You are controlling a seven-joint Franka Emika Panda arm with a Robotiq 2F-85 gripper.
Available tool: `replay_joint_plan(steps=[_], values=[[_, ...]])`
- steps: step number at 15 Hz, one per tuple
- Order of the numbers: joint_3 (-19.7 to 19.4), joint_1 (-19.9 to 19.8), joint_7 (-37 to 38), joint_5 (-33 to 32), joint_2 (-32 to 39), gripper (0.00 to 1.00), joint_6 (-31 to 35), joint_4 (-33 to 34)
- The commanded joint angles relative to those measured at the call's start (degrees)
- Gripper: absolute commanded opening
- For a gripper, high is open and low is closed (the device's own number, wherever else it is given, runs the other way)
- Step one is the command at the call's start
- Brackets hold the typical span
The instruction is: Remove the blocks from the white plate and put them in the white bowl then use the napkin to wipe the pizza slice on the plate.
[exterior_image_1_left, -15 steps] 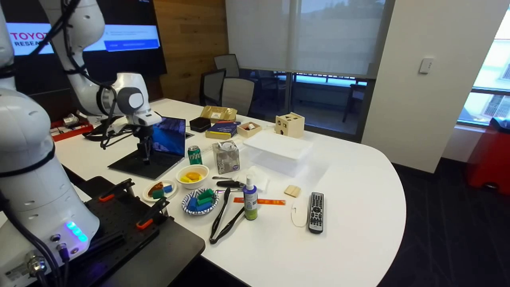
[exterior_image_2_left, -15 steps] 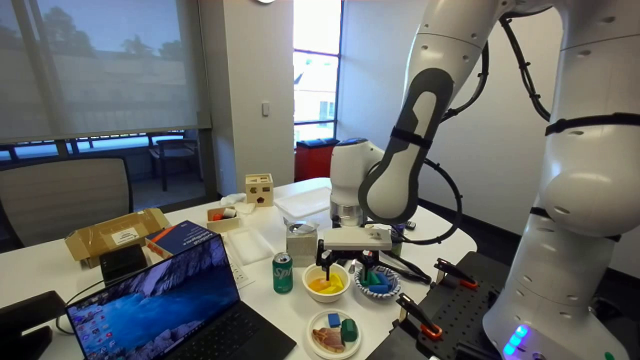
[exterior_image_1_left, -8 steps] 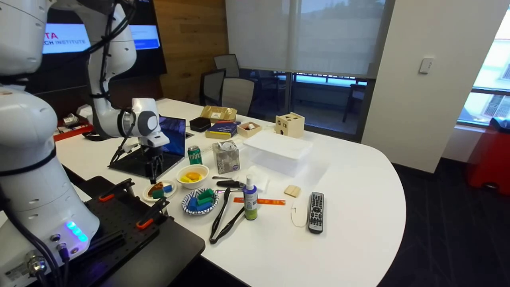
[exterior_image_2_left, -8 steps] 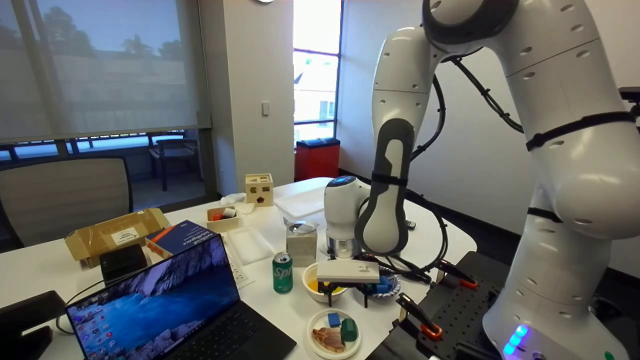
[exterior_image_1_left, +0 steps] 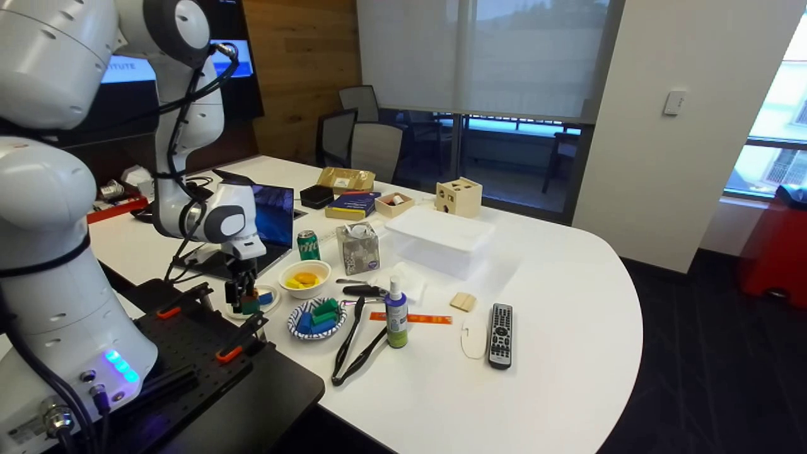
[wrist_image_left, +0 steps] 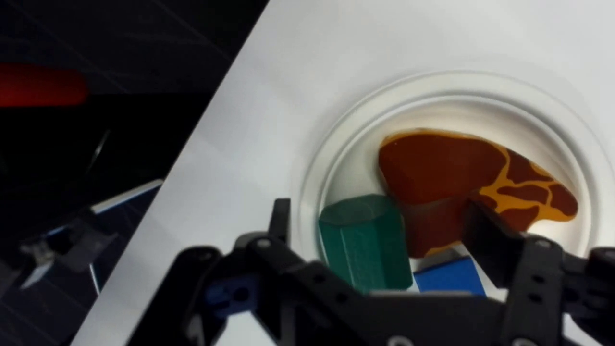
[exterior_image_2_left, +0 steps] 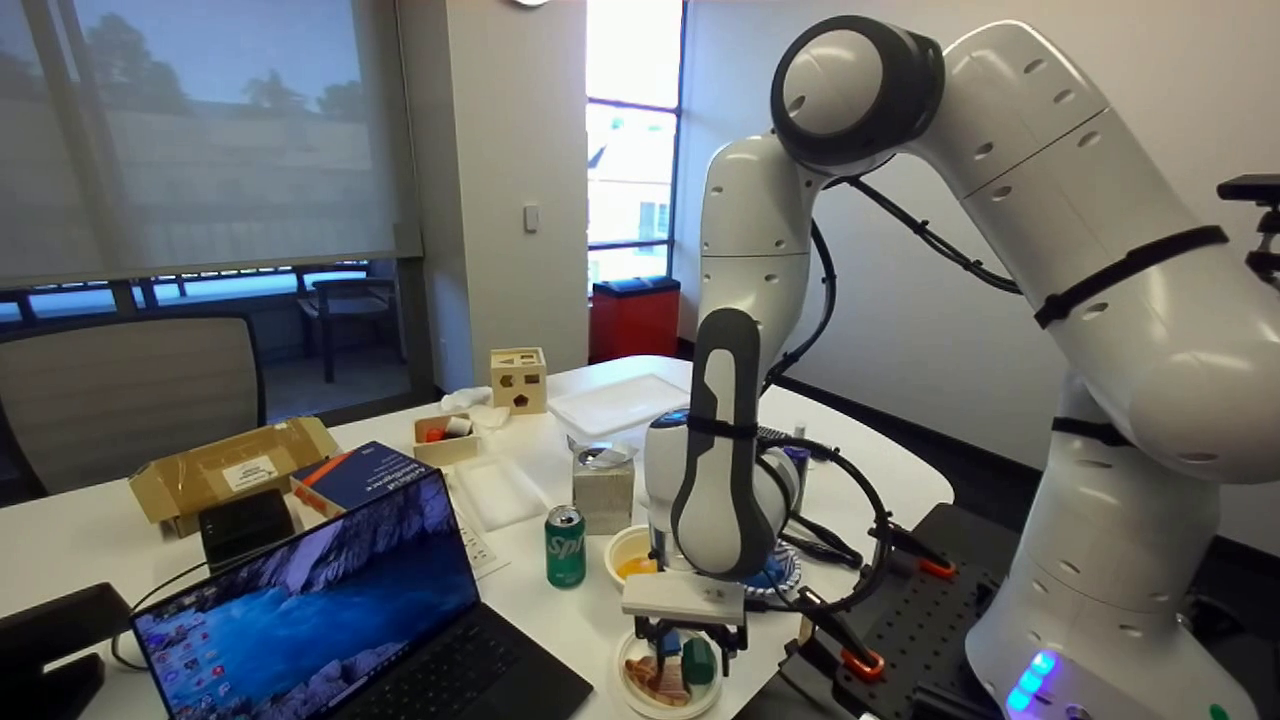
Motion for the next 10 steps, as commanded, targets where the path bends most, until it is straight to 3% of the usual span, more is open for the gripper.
replay_joint_plan(steps=[1, 6, 10], values=[[-0.55, 2.13, -3.05, 5.73, 1.53, 0.58, 1.48, 1.01], [-1.13, 4.31, -4.8, 9.37, 1.03, 0.23, 1.12, 1.48], [-1.25, 4.99, -5.57, 10.14, 0.65, 0.2, 1.1, 1.5]])
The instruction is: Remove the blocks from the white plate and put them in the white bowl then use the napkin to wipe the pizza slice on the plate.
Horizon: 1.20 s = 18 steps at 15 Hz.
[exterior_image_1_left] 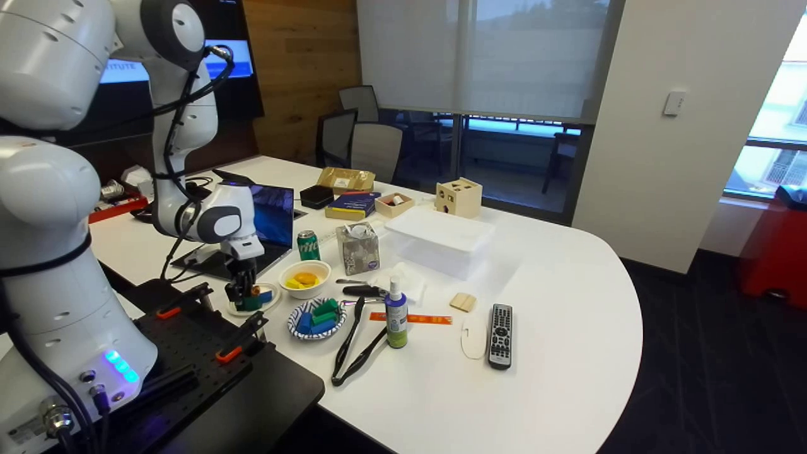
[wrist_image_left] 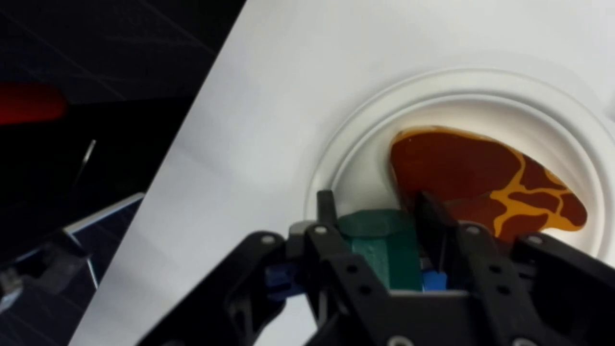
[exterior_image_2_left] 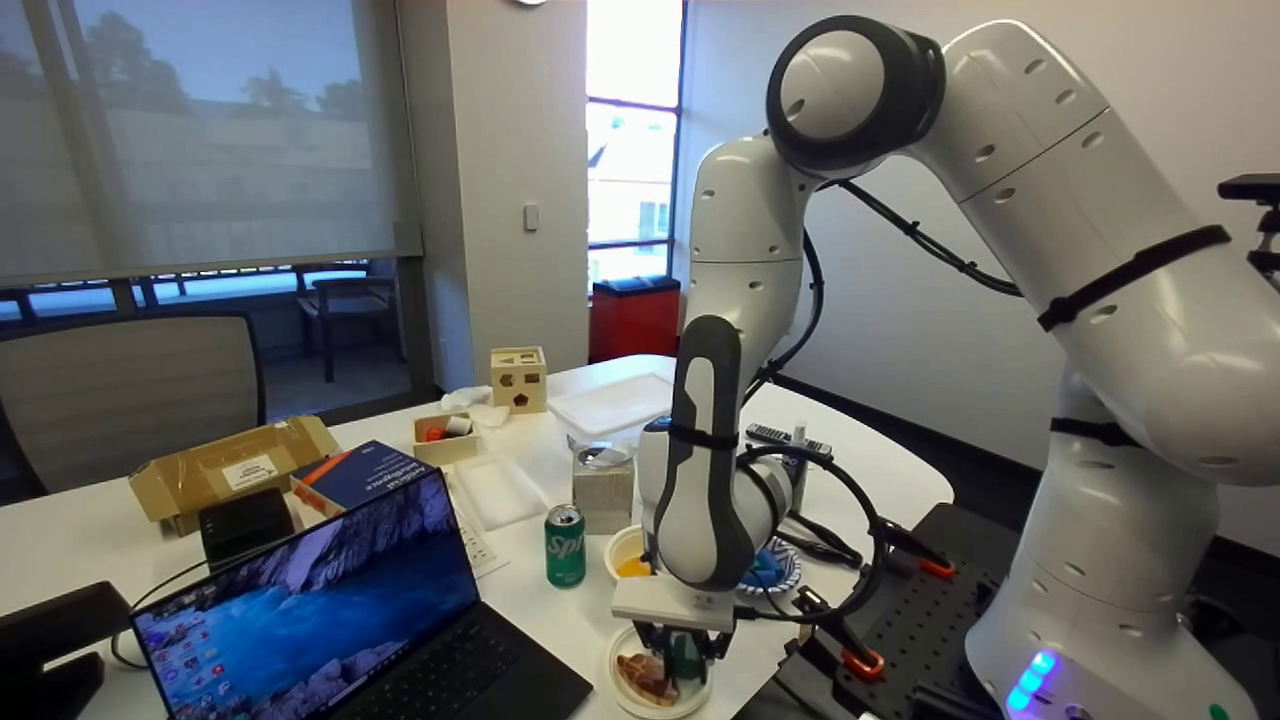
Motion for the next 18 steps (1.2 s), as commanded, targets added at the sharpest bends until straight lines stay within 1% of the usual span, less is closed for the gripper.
replay_joint_plan(steps=[1, 3, 5, 8, 10, 11, 12, 13, 14, 15, 17, 18], values=[[-0.41, 1.05, -2.49, 1.96, -0.57, 0.2, 0.53, -0.01], [0.21, 0.29, -3.18, 1.76, -2.79, 0.2, 0.01, -1.14], [0.5, -0.04, -4.32, 1.83, -6.66, 0.2, -0.83, -3.13], [-0.19, 0.61, -5.11, 2.05, -12.67, 0.2, -2.84, -5.26], [-3.53, 3.57, -4.96, 1.69, -16.32, 0.2, -3.1, -6.31], [-6.56, 6.02, -4.49, 1.09, -17.46, 0.2, -3.16, -6.37], [-9.2, 7.66, -4.44, 0.39, -17.71, 0.2, -2.56, -5.95], [-12.89, 10.21, -4.21, -0.59, -16.65, 0.2, -2.01, -4.77], [-15.15, 11.73, -4.0, -1.05, -16.0, 0.2, -1.58, -3.85], [-18.69, 14.43, -3.2, -1.44, -14.39, 0.2, -0.93, -2.64], [-21.38, 16.04, -3.16, -1.24, -12.56, 0.2, -0.46, -0.89], [-22.13, 16.39, -3.29, -0.96, -11.6, 0.2, -0.55, 0.11]])
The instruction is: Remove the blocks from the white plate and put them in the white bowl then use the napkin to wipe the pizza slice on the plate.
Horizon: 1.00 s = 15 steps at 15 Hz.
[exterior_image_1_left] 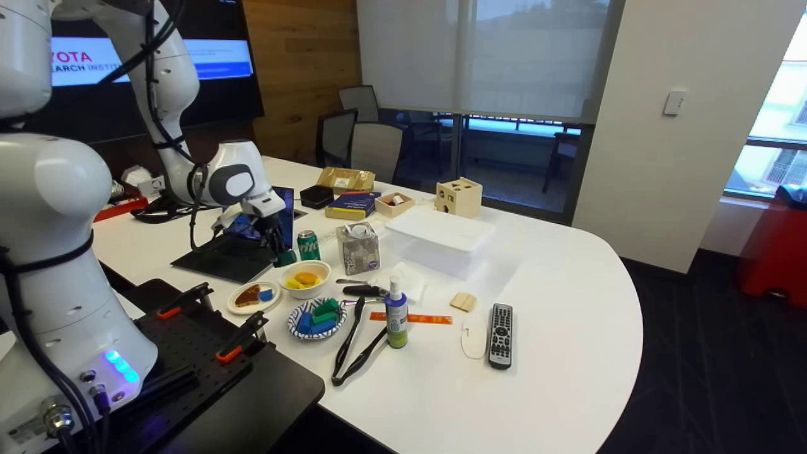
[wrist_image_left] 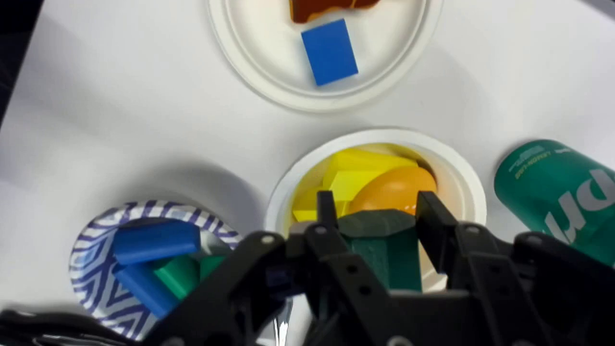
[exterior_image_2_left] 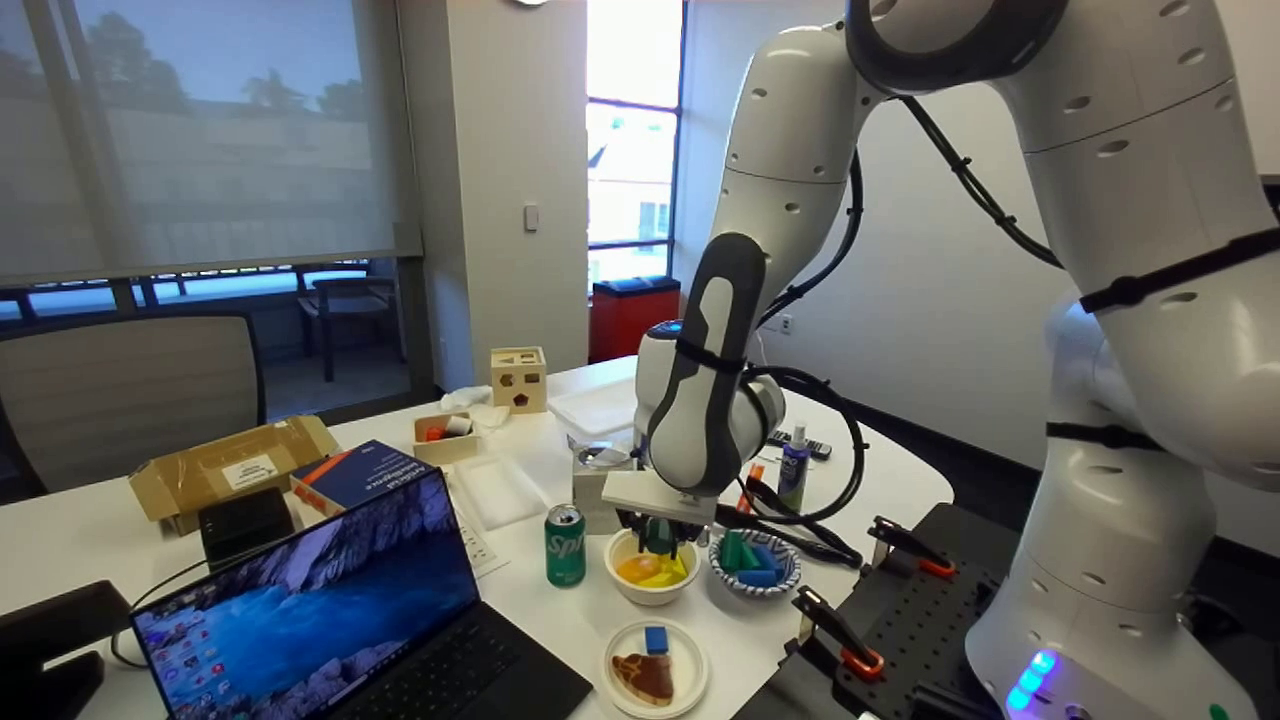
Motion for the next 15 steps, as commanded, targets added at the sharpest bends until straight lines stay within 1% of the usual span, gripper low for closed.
replay_joint_plan(steps=[1, 2, 3, 4, 5, 6, 7, 8, 9, 11, 15], values=[[-3.15, 2.21, -0.13, 0.12, 3.52, 0.2, 0.46, 3.44], [-1.8, 0.84, -0.53, 0.64, 3.67, 0.7, 0.81, 3.87], [-1.78, 0.95, -0.41, 0.9, 4.1, 0.73, 1.11, 4.18], [-1.8, 1.23, -0.37, 0.99, 4.26, 0.78, 1.25, 4.23], [-2.16, 1.83, -0.22, 1.06, 4.32, 0.87, 1.38, 4.06], [-2.43, 2.49, -0.08, 1.17, 3.8, 0.93, 1.19, 3.54], [-1.61, 1.98, -0.4, 1.29, 2.97, 1.0, 0.85, 2.98], [-0.8, 1.6, -0.69, 1.38, 2.04, 1.0, 0.26, 2.49], [-1.21, 2.7, -0.19, 1.47, 1.39, 1.0, -1.08, 2.07], [-0.16, 2.89, 0.06, 1.78, 0.6, 1.0, -1.81, 1.38], [3.4, 1.26, -0.19, 1.76, 0.57, 1.0, -4.05, 0.06]])
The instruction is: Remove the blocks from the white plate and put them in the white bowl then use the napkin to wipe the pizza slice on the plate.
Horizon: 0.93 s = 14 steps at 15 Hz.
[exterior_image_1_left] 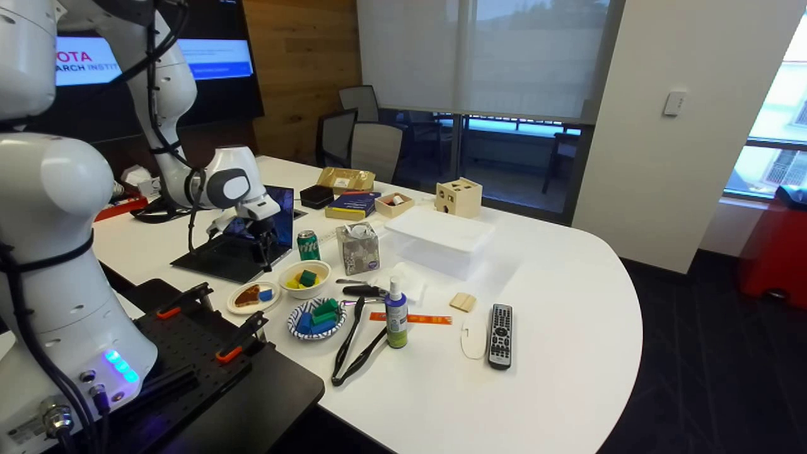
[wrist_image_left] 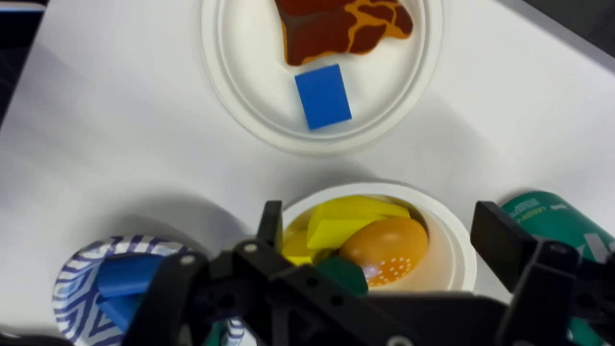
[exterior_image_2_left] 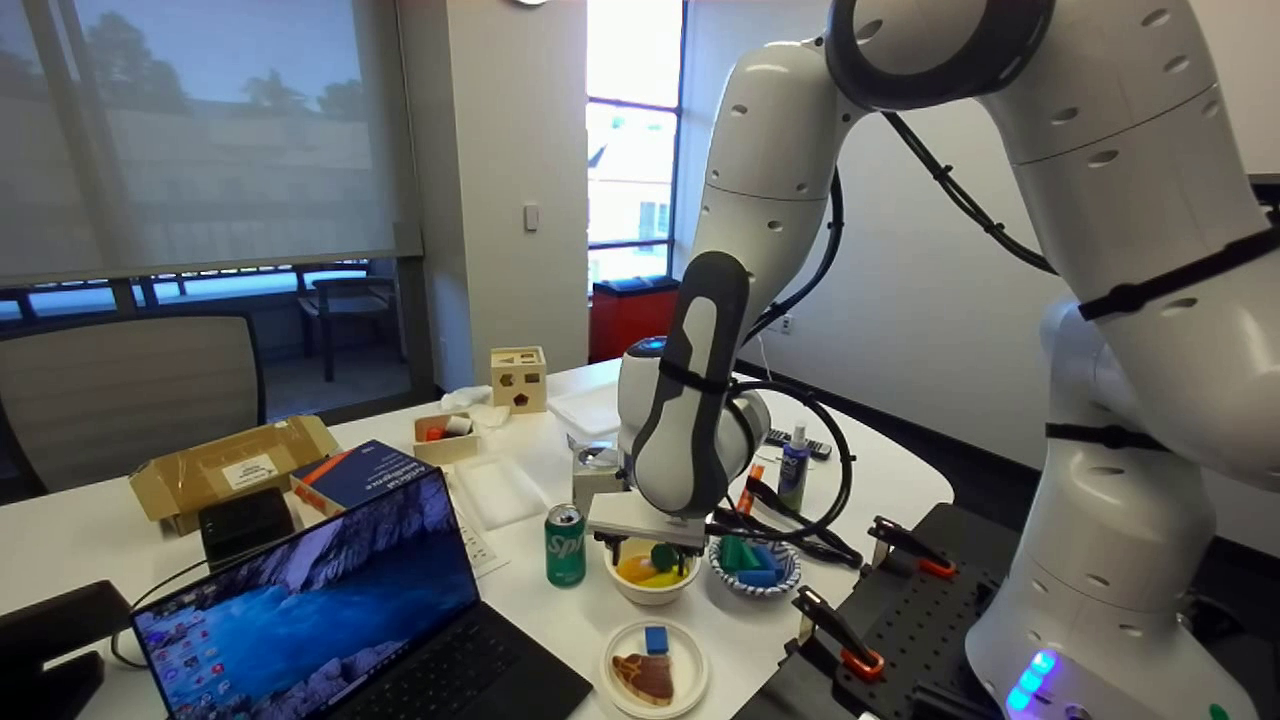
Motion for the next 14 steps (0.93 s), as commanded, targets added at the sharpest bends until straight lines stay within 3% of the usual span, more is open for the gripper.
replay_joint_plan(steps=[1, 6, 14], values=[[3.82, -2.86, -1.08, 0.89, -2.02, 1.0, -2.39, -2.48], [14.14, -14.33, -4.44, 1.51, 2.12, 1.0, -1.57, -0.72], [19.23, -24.17, -13.31, 2.2, 9.25, 1.0, -2.05, 4.82]])
